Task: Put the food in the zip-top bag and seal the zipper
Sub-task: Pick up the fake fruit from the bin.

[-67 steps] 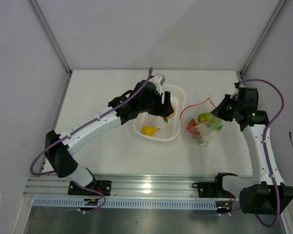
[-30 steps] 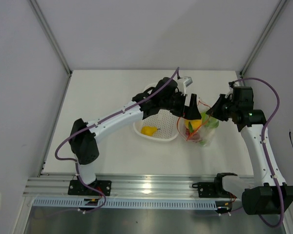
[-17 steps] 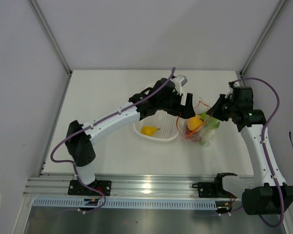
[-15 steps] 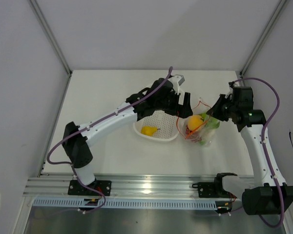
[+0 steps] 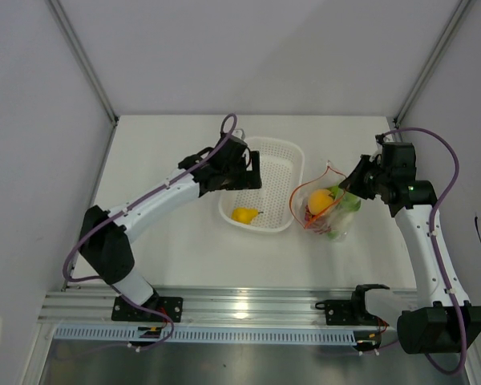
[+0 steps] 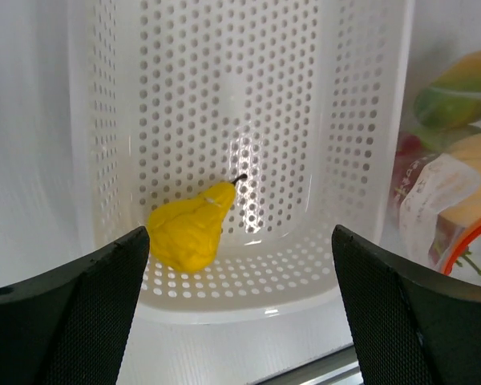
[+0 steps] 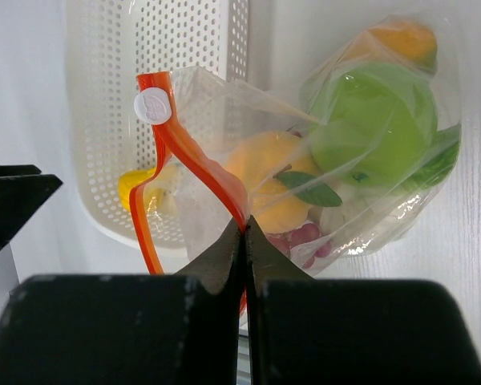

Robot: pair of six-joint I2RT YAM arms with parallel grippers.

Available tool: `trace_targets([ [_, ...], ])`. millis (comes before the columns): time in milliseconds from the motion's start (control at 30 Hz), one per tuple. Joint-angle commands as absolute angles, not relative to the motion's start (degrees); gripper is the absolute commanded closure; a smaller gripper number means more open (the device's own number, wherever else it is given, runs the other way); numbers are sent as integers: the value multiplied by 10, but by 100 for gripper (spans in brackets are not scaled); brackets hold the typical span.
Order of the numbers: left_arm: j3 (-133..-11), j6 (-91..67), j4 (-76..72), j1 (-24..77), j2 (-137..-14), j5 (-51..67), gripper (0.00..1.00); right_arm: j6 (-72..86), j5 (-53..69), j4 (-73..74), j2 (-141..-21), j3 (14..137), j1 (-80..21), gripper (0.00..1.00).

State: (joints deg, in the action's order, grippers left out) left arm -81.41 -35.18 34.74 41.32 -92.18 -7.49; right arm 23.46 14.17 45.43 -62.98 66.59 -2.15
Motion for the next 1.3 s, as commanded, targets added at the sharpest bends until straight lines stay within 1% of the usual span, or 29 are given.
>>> trace_targets([
  [0, -800, -386, 361, 421, -923, -86, 5, 227, 138, 442, -615, 680, -22, 100],
  [267, -817, -456, 425, 422, -976, -123, 6, 225, 140, 440, -612, 672, -23, 100],
  [400, -809, -463, 410, 424, -997, -89, 7, 225, 142, 439, -613, 671, -23, 100],
  [533, -807, -468, 403, 431, -1018, -80, 8, 224, 143, 439, -612, 670, -22, 100],
  [700, -804, -485, 405, 437, -1037, -88, 8, 222, 142, 440, -612, 669, -22, 100],
  [933, -816, -503, 433, 456, -1061, -134, 7, 225, 143, 435, -610, 659, -23, 100],
  [1267, -840, -516, 448, 473, -1110, -124, 6, 224, 142, 433, -611, 657, -21, 100],
])
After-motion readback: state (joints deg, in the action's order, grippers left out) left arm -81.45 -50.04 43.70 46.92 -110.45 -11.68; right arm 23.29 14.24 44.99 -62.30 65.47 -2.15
